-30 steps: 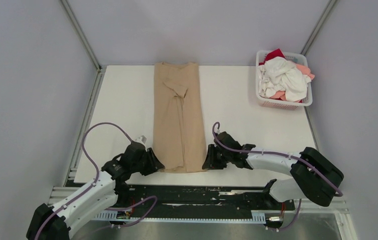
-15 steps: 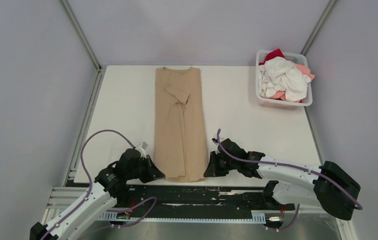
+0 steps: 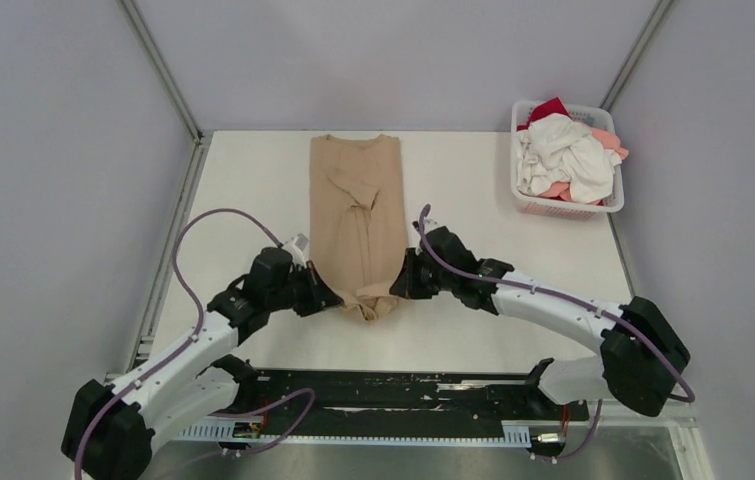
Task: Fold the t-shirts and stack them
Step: Fold the folded rectangular tshirt in 1/3 of the way
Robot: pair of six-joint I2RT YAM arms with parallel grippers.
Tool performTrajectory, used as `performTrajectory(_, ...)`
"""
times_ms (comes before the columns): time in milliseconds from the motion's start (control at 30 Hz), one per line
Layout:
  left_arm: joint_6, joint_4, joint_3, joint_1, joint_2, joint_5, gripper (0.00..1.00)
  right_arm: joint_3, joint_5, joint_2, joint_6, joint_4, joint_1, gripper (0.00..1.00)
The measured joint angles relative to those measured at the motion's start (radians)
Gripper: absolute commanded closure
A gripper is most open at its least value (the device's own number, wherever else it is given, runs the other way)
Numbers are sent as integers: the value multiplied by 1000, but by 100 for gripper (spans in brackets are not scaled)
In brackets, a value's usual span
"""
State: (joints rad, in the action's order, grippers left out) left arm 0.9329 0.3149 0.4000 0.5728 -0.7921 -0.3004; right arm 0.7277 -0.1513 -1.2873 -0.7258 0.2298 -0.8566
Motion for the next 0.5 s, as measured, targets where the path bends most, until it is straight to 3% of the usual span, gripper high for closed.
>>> performTrajectory(267, -79, -94, 236, -225, -305, 57, 100, 286, 80, -213, 59, -10, 143, 100)
performTrajectory(500, -122, -135, 419, -323, -536, 71, 100, 455, 98, -402, 105, -11, 255, 100)
